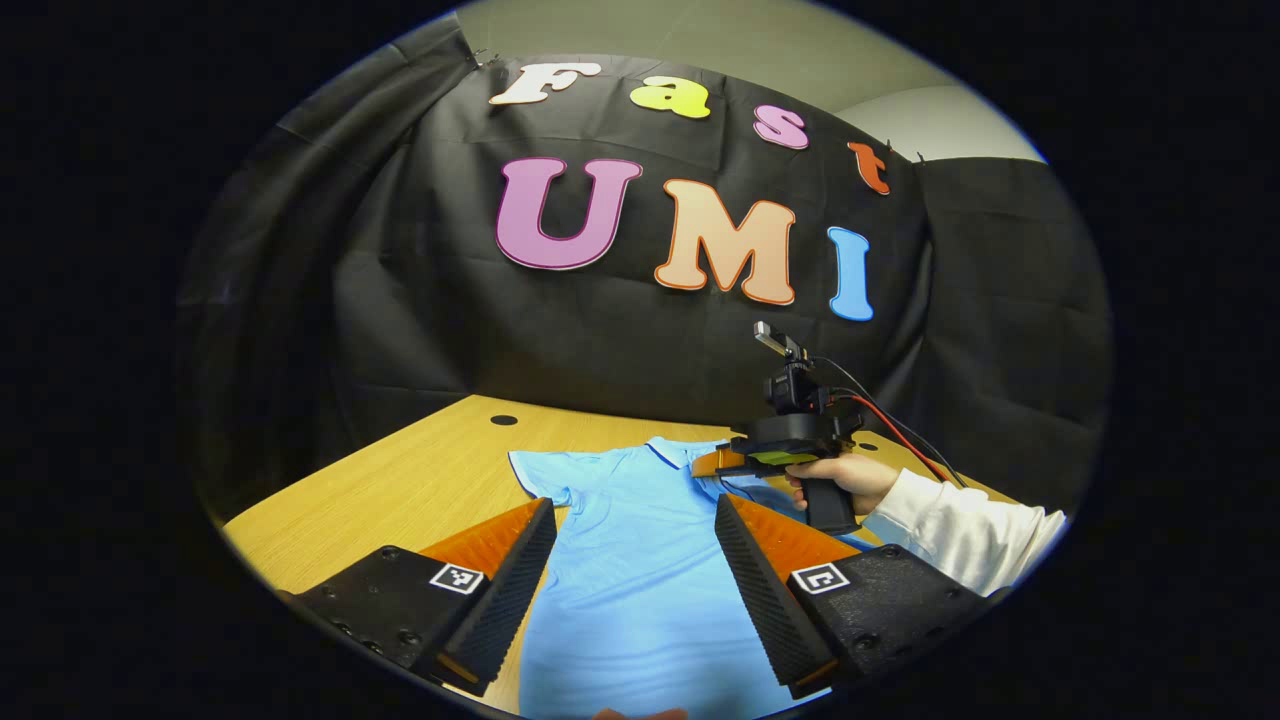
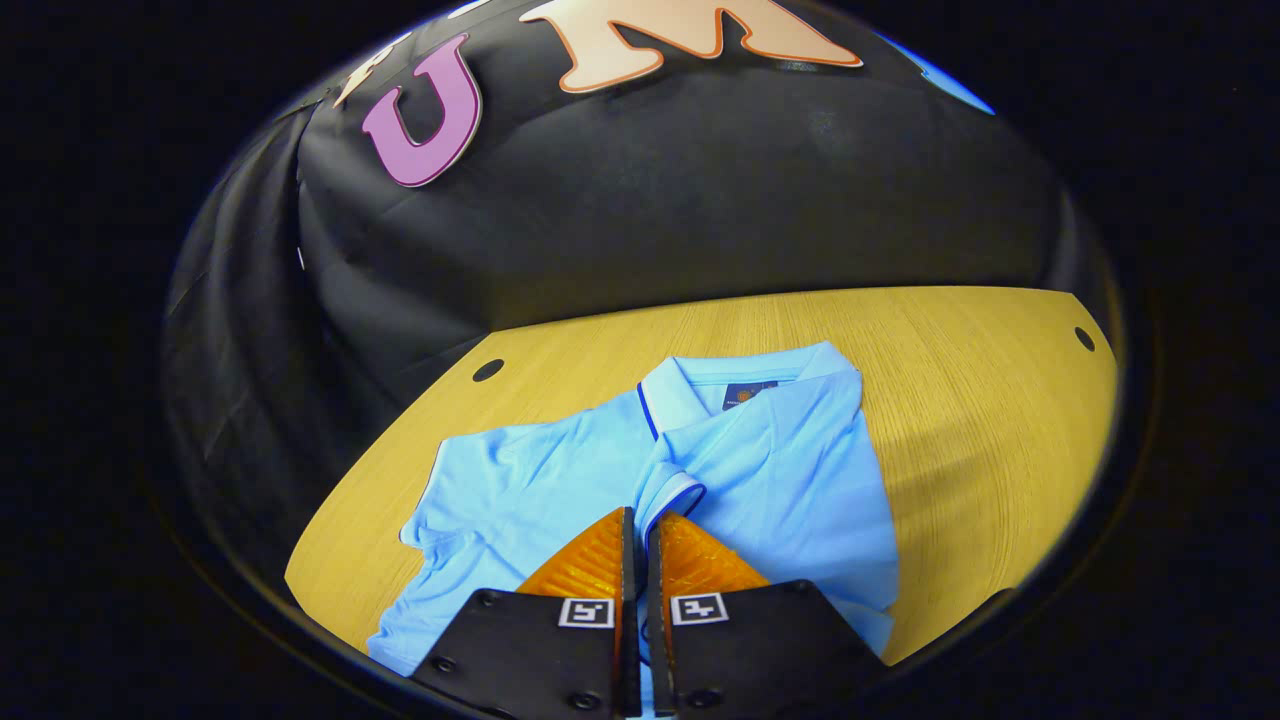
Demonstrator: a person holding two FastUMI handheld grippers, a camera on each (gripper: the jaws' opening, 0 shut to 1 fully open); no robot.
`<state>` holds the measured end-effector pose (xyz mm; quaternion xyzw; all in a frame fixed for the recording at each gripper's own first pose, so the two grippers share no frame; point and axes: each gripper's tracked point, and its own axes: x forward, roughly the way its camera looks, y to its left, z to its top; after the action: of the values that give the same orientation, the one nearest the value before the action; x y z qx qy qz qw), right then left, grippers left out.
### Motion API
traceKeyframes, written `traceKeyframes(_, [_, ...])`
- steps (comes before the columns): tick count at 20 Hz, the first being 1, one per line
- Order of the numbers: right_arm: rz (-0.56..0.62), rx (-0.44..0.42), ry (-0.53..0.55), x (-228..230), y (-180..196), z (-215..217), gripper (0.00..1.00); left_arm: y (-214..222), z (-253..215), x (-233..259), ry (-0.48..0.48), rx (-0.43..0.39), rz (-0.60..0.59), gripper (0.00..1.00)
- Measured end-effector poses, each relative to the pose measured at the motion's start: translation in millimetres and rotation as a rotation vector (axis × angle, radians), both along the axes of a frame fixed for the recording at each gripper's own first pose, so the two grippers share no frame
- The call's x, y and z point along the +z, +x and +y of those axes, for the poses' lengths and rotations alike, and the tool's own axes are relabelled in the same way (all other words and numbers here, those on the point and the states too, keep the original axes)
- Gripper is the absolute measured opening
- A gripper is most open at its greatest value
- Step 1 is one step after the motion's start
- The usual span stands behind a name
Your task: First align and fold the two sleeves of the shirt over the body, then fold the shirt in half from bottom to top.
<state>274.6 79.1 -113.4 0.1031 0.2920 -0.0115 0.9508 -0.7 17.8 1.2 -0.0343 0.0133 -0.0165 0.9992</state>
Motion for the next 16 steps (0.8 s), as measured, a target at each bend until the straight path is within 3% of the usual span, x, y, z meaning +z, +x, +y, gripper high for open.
traceKeyframes(1, [-0.001,0.013,0.013,1.6,-1.3,4.9,0.05,-0.5,0.1,0.4,0.000,0.001,-0.002,0.95])
traceKeyframes(2, [-0.003,0.023,0.019,3.0,-4.1,6.3,0.16,-0.2,0.5,-0.5,-0.001,0.002,0.000,0.95])
traceKeyframes(3, [-0.009,0.040,0.027,7.1,-5.6,10.6,0.16,0.7,0.5,-2.0,-0.004,0.002,0.005,0.95])
traceKeyframes(8, [-0.064,0.133,-0.016,28.8,-23.1,29.0,1.00,3.8,-0.6,-7.5,-0.020,-0.010,0.032,0.95])
traceKeyframes(11, [-0.120,0.176,-0.086,47.5,-39.0,33.0,0.98,4.9,1.4,-9.4,-0.023,-0.003,0.040,0.95])
traceKeyframes(16, [-0.197,0.235,-0.060,72.0,-96.7,34.6,0.98,14.4,11.1,-20.1,-0.039,0.005,0.077,0.95])
